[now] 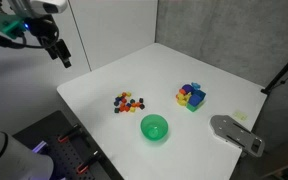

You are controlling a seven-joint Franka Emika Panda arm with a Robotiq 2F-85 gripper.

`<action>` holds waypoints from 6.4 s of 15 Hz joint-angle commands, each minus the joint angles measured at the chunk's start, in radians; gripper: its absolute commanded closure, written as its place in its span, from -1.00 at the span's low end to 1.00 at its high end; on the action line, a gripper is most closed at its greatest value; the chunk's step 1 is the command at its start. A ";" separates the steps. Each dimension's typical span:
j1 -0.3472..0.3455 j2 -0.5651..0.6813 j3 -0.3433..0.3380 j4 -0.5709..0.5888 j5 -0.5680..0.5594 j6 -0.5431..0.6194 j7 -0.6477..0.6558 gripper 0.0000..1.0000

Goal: Put the blue block inside the bowl

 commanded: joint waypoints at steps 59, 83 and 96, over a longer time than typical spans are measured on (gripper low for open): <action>-0.038 1.387 -0.159 0.192 -0.008 1.128 0.177 -1.00; 0.135 1.612 -0.206 0.392 -0.005 1.211 0.164 -1.00; 0.081 1.606 -0.198 0.388 -0.003 1.219 0.130 0.20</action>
